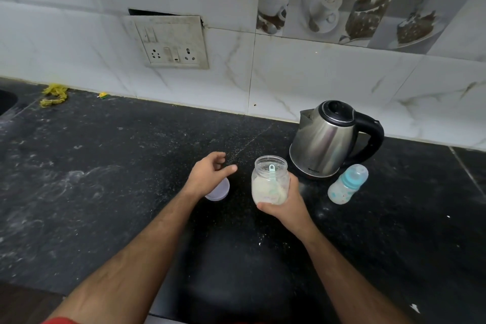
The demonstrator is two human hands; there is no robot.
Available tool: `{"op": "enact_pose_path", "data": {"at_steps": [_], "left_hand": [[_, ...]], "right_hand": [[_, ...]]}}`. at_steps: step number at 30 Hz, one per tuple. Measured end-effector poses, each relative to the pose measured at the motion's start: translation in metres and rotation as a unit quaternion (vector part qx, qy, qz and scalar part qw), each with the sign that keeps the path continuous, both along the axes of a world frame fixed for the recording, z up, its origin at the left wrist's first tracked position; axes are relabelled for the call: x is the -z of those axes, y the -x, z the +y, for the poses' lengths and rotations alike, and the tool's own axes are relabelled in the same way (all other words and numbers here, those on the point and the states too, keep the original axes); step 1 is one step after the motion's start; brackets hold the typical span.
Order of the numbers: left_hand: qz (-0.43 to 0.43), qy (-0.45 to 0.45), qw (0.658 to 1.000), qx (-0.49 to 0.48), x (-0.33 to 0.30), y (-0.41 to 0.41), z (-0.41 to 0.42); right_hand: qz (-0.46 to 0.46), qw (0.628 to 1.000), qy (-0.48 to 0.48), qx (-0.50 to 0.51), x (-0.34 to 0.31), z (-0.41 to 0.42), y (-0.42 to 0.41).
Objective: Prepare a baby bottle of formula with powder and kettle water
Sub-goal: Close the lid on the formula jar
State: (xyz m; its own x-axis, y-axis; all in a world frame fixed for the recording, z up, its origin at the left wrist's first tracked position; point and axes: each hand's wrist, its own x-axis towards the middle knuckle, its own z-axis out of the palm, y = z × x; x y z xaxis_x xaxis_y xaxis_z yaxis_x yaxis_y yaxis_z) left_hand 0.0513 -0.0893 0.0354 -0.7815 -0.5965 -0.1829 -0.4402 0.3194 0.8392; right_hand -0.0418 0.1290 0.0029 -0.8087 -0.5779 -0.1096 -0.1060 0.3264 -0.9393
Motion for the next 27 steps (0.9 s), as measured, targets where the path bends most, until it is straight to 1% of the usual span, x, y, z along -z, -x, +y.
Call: {"op": "enact_pose_path", "data": {"at_steps": [3, 7, 9, 10, 12, 14, 15, 16, 17, 18, 19, 21, 23, 27], "left_hand": [[-0.101, 0.121, 0.985, 0.065, 0.016, -0.003, -0.007], [-0.207, 0.241, 0.940, 0.123, 0.028, -0.002, -0.003], [-0.235, 0.269, 0.924, 0.137, 0.032, -0.001, -0.002], [-0.238, 0.272, 0.922, 0.138, 0.034, -0.001, -0.002], [-0.212, 0.256, 0.935, 0.123, 0.035, -0.001, 0.000], [-0.137, 0.203, 0.967, 0.068, 0.029, 0.004, 0.005], [-0.085, 0.157, 0.984, 0.026, 0.023, 0.007, 0.009], [-0.028, 0.094, 0.995, -0.019, 0.014, 0.012, 0.014], [0.029, 0.016, 0.998, -0.060, 0.005, 0.017, 0.019], [0.082, -0.067, 0.990, -0.095, -0.006, 0.021, 0.025], [0.127, -0.145, 0.974, -0.120, -0.016, 0.026, 0.031], [0.189, -0.262, 0.937, -0.136, -0.033, 0.033, 0.040], [0.217, -0.317, 0.916, -0.119, -0.043, 0.036, 0.049], [0.222, -0.347, 0.909, -0.064, -0.050, 0.032, 0.068]], "right_hand": [[-0.006, 1.000, -0.004, 0.007, 0.000, 0.005, -0.003], [-0.008, 1.000, -0.007, 0.007, -0.002, 0.010, -0.008], [-0.007, 1.000, -0.011, 0.006, -0.004, 0.012, -0.009], [-0.007, 1.000, -0.012, 0.004, -0.005, 0.014, -0.010], [-0.005, 1.000, -0.012, 0.001, -0.006, 0.017, -0.011], [-0.009, 1.000, -0.006, -0.001, -0.007, 0.021, -0.012], [-0.011, 1.000, -0.002, -0.001, -0.007, 0.022, -0.013], [-0.014, 1.000, 0.001, -0.002, -0.007, 0.024, -0.014], [-0.017, 1.000, 0.002, -0.004, -0.008, 0.025, -0.016], [-0.019, 1.000, 0.004, -0.006, -0.008, 0.026, -0.019], [-0.020, 1.000, 0.005, -0.008, -0.009, 0.026, -0.021], [-0.022, 1.000, 0.007, -0.011, -0.011, 0.026, -0.025], [-0.027, 0.999, 0.012, -0.013, -0.014, 0.026, -0.028], [-0.036, 0.999, 0.026, -0.011, -0.021, 0.027, -0.031]]}}
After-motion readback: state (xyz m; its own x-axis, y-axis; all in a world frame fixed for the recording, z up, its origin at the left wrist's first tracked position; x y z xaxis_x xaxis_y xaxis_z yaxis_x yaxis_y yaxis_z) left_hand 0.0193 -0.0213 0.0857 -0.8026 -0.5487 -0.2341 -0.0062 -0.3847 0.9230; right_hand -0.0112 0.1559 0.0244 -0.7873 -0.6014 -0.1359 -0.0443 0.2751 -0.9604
